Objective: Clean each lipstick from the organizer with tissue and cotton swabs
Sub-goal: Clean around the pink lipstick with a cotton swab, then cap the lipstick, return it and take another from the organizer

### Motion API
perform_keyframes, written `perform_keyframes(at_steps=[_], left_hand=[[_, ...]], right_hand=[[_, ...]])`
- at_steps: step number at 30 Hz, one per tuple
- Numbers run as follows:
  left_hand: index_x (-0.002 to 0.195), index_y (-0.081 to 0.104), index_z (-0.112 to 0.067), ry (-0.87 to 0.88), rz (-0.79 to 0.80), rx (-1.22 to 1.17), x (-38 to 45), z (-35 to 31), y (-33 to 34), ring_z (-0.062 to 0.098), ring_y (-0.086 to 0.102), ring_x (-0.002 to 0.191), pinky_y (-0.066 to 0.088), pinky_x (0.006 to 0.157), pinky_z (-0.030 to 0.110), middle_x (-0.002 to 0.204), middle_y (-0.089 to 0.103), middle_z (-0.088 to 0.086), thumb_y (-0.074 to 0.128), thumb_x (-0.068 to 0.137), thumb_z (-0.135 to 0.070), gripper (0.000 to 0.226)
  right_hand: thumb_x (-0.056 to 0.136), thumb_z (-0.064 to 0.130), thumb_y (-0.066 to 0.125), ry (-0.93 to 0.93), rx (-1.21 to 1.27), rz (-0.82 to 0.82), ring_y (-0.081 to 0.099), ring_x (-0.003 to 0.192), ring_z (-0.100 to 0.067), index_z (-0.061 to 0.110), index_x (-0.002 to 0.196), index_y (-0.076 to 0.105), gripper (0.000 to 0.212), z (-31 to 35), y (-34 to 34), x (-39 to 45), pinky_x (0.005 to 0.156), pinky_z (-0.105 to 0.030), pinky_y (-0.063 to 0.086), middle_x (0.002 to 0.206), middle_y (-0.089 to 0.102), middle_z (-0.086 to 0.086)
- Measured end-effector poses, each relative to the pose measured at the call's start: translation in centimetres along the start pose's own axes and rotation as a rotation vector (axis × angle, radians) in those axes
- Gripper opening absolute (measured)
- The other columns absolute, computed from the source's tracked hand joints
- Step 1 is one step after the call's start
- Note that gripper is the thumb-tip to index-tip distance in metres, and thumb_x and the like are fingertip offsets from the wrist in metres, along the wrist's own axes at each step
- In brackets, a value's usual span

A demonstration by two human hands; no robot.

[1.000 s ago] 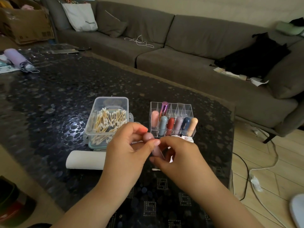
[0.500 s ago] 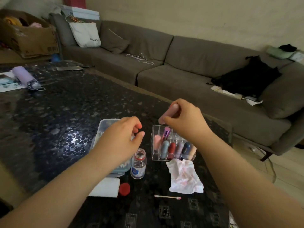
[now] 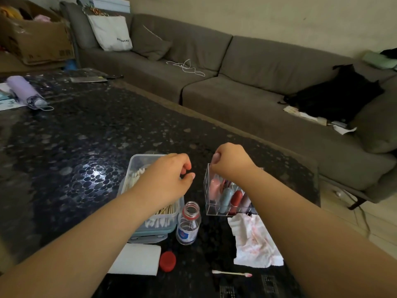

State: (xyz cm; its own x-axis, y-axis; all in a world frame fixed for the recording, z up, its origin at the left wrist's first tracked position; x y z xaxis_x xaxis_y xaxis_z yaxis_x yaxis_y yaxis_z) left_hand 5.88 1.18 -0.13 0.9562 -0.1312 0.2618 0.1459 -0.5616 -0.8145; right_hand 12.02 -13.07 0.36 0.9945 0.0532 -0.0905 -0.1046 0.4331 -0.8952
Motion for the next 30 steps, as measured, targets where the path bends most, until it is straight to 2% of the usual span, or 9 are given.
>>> perform_keyframes(at_steps=[4,7,10,11,14,16,18,23,30], left_hand=[[0.103,0.06,-0.02,-0.007,0.019,0.012,0.1,0.1,0.8,0.008,0.055,0.083,0.046,0.073,0.023,0.094,0.058,-0.007,0.059,0.09,-0.03,0.017],[0.103,0.06,-0.021,-0.004,0.03,0.028,0.1,0.0,1.1,0.008,0.056,0.086,0.048,0.075,0.023,0.097,0.06,-0.006,0.059,0.09,-0.031,0.017],[0.105,0.059,-0.021,0.012,0.044,0.051,0.1,-0.4,1.1,0.008,0.055,0.089,0.049,0.077,0.025,0.098,0.058,-0.007,0.058,0.09,-0.032,0.018],[0.105,0.059,-0.021,0.015,0.046,0.055,0.1,-0.5,1.1,0.009,0.055,0.089,0.049,0.078,0.026,0.098,0.058,-0.007,0.058,0.091,-0.031,0.018],[0.105,0.059,-0.02,0.025,0.045,0.069,-0.1,-0.7,0.9,0.009,0.055,0.088,0.049,0.077,0.026,0.098,0.058,-0.006,0.057,0.091,-0.031,0.018],[0.105,0.058,-0.02,0.031,0.046,0.081,-0.3,-0.9,0.9,0.009,0.054,0.087,0.048,0.075,0.025,0.097,0.057,-0.007,0.057,0.091,-0.031,0.018],[0.105,0.058,-0.02,0.036,0.043,0.085,-0.5,-1.0,0.8,0.008,0.053,0.084,0.046,0.073,0.023,0.095,0.055,-0.008,0.057,0.091,-0.031,0.018],[0.106,0.058,-0.02,0.042,0.039,0.093,-1.2,-1.0,0.6,0.009,0.055,0.085,0.051,0.076,0.028,0.1,0.058,-0.005,0.056,0.091,-0.031,0.019],[0.106,0.058,-0.02,0.04,0.0,0.076,-1.7,-1.4,-1.0,0.01,0.056,0.09,0.05,0.078,0.028,0.104,0.059,-0.005,0.056,0.092,-0.03,0.017]], right_hand=[[0.092,0.017,0.055,0.002,-0.036,0.016,0.06,0.077,-0.022,0.008,0.089,0.064,0.013,-0.6,0.5,0.0,0.058,-0.026,0.041,0.083,0.061,-0.008],[0.095,0.023,0.052,-0.015,-0.105,0.037,0.058,0.085,-0.021,0.012,0.096,0.062,0.015,-0.5,0.5,-0.1,0.068,-0.029,0.044,0.095,0.06,-0.009],[0.096,0.033,0.052,-0.062,-0.218,0.017,0.053,0.111,-0.025,0.014,0.128,0.052,0.037,-0.2,0.0,-0.6,0.091,-0.035,0.047,0.126,0.049,-0.01],[0.095,0.035,0.051,-0.082,-0.239,-0.028,0.051,0.114,-0.026,0.014,0.131,0.048,0.042,-0.1,-0.4,-0.8,0.095,-0.038,0.046,0.129,0.047,-0.009],[0.095,0.034,0.051,-0.197,-0.252,-0.177,0.053,0.104,-0.023,0.013,0.118,0.054,0.032,0.5,-2.1,-2.2,0.089,-0.036,0.048,0.117,0.052,-0.007],[0.094,0.034,0.051,-0.285,-0.317,-0.168,0.051,0.103,-0.022,0.014,0.109,0.059,0.027,0.8,-2.0,-3.4,0.087,-0.035,0.044,0.109,0.052,-0.005],[0.091,0.037,0.053,-0.349,-0.464,-0.107,0.046,0.109,-0.022,0.018,0.111,0.06,0.029,1.0,-0.8,-4.1,0.093,-0.035,0.037,0.112,0.051,-0.003],[0.092,0.033,0.051,-0.314,-0.609,-0.071,0.038,0.12,-0.024,0.014,0.127,0.051,0.04,0.6,1.2,-4.0,0.102,-0.037,0.029,0.126,0.048,-0.004],[0.092,0.039,0.053,-0.343,-0.523,-0.122,0.037,0.12,-0.023,0.024,0.114,0.063,0.029,2.1,-3.1,-5.2,0.104,-0.04,0.027,0.125,0.047,-0.002]])
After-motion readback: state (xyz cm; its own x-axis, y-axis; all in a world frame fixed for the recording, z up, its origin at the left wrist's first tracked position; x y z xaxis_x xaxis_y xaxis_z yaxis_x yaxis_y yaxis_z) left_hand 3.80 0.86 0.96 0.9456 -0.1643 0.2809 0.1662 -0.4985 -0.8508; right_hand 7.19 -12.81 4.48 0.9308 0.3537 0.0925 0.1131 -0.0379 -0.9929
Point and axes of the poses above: each hand's wrist, its own x-axis towards the middle knuckle, its own y-axis out of the palm, z = x × y, the point moved 6 cm from there along x, towards the middle knuckle
